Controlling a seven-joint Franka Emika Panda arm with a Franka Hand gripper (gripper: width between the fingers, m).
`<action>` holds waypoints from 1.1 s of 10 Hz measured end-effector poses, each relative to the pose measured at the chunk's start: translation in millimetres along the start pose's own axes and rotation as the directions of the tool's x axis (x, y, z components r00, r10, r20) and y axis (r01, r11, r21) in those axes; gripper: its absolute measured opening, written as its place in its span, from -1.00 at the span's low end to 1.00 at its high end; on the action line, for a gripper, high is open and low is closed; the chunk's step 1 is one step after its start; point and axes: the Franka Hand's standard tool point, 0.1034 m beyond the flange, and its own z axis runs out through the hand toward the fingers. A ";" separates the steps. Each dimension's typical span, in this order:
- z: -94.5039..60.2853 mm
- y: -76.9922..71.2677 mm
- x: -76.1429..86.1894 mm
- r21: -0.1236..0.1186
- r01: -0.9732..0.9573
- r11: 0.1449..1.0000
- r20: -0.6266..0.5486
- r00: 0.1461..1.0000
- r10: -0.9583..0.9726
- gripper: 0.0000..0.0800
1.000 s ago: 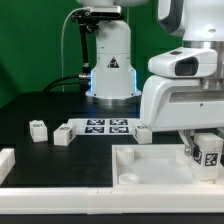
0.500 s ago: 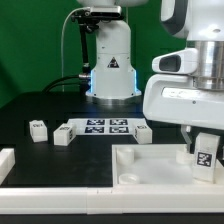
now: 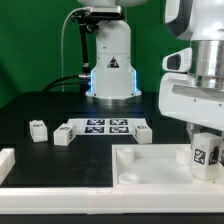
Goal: Assemble one leg
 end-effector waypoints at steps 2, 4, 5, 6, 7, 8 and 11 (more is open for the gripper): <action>0.1 0.1 0.2 0.001 0.075 0.997 0.000 0.997 -0.075 0.36; 0.8 2.4 7.7 0.006 0.227 0.974 0.000 0.974 -0.227 0.57; 0.8 3.1 9.9 0.006 0.338 0.941 -0.001 0.941 -0.338 0.61; 0.7 3.7 11.3 0.005 0.483 0.876 -0.001 0.876 -0.483 0.61; 0.1 3.3 10.7 0.006 0.576 0.818 -0.002 0.818 -0.576 0.62; 0.4 3.2 7.0 0.007 0.637 0.771 0.001 0.771 -0.637 0.62; 1.2 4.2 0.7 0.012 0.855 0.518 0.005 0.518 -0.855 0.62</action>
Offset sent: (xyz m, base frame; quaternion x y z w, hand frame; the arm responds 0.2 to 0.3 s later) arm -0.0011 0.0004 -0.0002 0.0296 -0.0486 -0.1441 0.9879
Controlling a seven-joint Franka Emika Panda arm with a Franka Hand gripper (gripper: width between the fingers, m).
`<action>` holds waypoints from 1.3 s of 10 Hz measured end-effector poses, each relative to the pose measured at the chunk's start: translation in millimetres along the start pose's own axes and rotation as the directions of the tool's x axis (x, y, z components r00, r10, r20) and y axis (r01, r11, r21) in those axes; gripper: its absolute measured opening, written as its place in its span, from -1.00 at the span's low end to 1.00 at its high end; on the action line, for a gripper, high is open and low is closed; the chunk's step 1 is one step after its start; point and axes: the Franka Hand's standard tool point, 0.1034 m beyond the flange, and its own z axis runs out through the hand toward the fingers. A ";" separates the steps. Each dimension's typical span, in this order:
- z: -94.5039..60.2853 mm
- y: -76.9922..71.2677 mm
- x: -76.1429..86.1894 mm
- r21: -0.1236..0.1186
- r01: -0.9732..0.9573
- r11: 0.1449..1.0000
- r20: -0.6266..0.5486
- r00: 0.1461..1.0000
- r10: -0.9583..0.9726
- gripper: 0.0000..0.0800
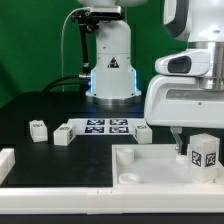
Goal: Assemble one leg
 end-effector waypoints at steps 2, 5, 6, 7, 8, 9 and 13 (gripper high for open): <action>-1.7 5.3 4.9 -0.012 0.297 0.955 -0.002 0.955 -0.297 0.62; -1.6 12.6 6.9 -0.041 0.509 0.860 0.011 0.861 -0.509 0.35; -1.6 12.8 7.0 -0.041 0.502 0.864 0.011 0.865 -0.502 0.01; -1.5 13.0 6.9 -0.041 0.502 0.864 0.011 0.865 -0.502 0.01; -1.6 13.0 6.9 -0.041 0.502 0.864 0.011 0.865 -0.502 -0.27; -1.6 13.0 6.9 -0.041 0.486 0.873 0.010 0.874 -0.486 -0.27; -1.4 12.4 6.9 -0.039 0.247 0.968 -0.004 0.969 -0.247 -0.27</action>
Offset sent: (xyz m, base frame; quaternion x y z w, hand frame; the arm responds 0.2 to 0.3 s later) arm 0.0059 0.0002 0.0048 -0.0055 -0.0117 -0.2700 0.9628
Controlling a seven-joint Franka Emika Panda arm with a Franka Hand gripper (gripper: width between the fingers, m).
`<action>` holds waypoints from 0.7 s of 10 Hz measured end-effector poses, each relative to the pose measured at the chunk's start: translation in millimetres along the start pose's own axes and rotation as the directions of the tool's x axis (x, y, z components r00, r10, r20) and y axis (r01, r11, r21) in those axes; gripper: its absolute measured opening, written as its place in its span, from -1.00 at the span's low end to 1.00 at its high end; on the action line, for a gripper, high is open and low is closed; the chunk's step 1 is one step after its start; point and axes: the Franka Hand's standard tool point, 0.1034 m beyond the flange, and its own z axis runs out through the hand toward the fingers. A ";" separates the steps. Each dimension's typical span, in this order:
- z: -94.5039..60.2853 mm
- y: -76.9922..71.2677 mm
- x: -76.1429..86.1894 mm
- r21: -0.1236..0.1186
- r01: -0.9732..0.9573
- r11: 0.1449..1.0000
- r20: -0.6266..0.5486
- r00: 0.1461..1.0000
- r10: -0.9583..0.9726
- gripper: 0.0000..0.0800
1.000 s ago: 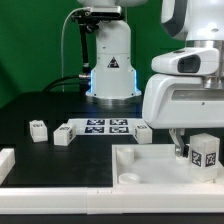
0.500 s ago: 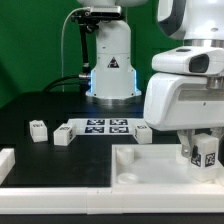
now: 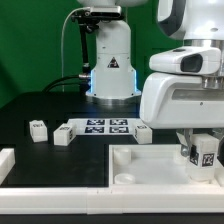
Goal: Assemble one leg
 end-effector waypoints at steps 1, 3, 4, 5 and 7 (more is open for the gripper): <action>0.8 -1.0 -0.5 0.000 -0.157 0.988 -0.009 0.987 0.157 -0.27; 1.0 -4.9 -0.5 0.002 -0.429 0.903 -0.013 0.903 0.429 -0.27; 1.2 -6.5 -0.5 0.004 -0.547 0.837 -0.013 0.837 0.547 -0.27; 1.6 -7.0 -0.2 0.011 -0.647 0.763 -0.012 0.763 0.647 -0.27; 2.0 -7.9 0.3 0.020 -0.795 0.606 -0.004 0.606 0.796 -0.27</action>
Offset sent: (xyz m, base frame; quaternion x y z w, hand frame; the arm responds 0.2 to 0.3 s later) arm -0.0003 -0.0089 -0.0015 -0.0476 0.0159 0.3474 0.9364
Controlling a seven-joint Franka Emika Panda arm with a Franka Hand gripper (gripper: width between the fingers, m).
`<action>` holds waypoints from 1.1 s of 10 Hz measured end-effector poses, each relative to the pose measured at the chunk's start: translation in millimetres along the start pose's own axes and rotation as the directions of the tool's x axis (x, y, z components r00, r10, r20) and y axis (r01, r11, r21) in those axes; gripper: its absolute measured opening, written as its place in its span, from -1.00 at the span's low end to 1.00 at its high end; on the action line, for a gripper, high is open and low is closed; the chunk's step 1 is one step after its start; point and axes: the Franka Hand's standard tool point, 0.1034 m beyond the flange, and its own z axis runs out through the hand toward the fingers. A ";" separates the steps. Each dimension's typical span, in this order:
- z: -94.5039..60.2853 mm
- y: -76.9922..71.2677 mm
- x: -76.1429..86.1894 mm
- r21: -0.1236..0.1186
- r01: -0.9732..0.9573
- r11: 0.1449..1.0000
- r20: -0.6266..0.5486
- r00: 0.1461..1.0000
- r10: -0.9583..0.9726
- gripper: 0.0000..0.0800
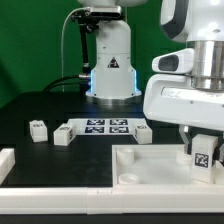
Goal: Assemble one leg
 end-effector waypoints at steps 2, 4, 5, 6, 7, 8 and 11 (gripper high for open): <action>0.4 0.1 0.6 0.006 -0.168 0.986 0.012 0.986 0.168 -0.27; 0.4 -0.4 0.1 0.007 -0.142 0.990 0.012 0.990 0.142 -0.10; 0.4 -0.5 0.0 0.007 -0.141 0.990 0.012 0.990 0.141 0.35; 0.4 0.1 0.9 0.008 -0.066 0.998 0.011 0.998 0.066 0.56; 0.7 1.9 3.0 0.008 0.044 0.999 0.010 0.999 -0.044 0.56; 0.8 3.3 4.7 0.009 0.156 0.988 0.009 0.988 -0.156 0.61; 0.1 4.2 5.5 0.009 0.430 0.903 0.007 0.903 -0.430 0.62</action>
Offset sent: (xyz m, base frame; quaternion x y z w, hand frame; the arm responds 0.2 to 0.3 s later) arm 0.0000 0.0000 0.0000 0.0000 0.0000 -0.0899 0.9960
